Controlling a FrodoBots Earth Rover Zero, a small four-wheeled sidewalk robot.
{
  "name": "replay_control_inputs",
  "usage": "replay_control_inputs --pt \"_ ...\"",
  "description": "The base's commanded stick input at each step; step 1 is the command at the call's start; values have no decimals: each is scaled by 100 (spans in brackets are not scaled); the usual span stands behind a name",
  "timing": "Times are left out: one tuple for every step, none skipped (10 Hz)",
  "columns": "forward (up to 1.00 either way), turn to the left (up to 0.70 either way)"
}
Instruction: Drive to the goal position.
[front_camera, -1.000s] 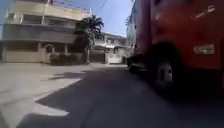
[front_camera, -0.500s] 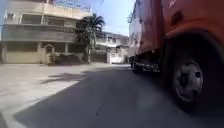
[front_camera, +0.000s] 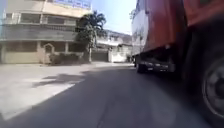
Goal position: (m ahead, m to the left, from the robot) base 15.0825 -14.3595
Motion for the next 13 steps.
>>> replay_control_inputs --pt "100 -3" --pt "100 -3" --pt "100 -1" --pt "100 0" --pt "100 0" --pt "100 0" --pt "100 0" --pt "100 0" --pt "100 0" --pt "100 0" --pt "100 0" --pt "100 0" --pt "100 0"
